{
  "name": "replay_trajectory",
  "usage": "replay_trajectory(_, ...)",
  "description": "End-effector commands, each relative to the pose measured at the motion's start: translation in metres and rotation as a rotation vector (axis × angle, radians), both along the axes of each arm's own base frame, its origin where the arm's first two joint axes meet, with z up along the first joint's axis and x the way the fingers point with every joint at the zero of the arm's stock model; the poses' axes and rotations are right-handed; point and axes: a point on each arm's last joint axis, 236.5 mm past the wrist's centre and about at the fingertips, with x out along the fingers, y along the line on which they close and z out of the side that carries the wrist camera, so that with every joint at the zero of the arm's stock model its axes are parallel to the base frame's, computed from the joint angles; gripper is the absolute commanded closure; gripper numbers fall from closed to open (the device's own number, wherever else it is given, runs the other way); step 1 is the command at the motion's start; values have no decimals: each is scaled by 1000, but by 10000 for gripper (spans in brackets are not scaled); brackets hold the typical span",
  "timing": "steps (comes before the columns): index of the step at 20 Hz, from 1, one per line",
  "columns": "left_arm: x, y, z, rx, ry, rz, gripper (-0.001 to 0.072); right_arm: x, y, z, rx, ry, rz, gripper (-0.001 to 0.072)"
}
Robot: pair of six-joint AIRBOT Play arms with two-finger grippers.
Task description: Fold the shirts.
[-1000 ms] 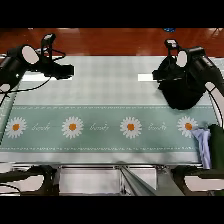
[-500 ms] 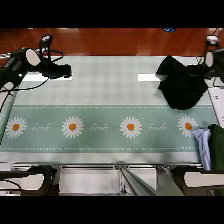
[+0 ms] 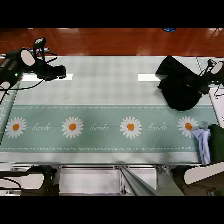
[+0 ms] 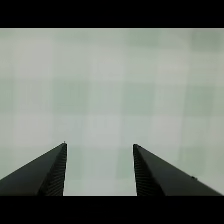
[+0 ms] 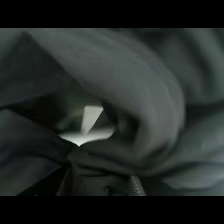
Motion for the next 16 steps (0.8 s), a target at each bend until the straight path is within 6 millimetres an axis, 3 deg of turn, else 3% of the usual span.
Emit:
replay_trajectory(1,-13,-8,2,-61,56,7,203,-6,26,-13,65,54,34,510)
replay_trajectory(2,-15,-5,10,-83,61,18,204,-8,31,-10,75,68,72,635)
replay_trajectory(3,-17,-3,22,-110,60,28,203,-8,42,-1,116,66,119,690)
replay_trajectory(5,-23,1,59,-148,13,5,203,3,56,37,150,-2,204,690)
replay_trajectory(7,-47,-6,95,-174,-20,-67,203,20,59,104,119,-156,243,690)
replay_trajectory(10,-101,-45,120,-255,-71,-175,203,28,59,233,-1,-445,280,691)
replay_trajectory(13,-143,-64,119,-261,-127,-209,204,3,83,350,-53,-684,354,691)
replay_trajectory(16,-170,-60,122,-239,-163,-213,203,-34,105,455,-109,-920,395,691)
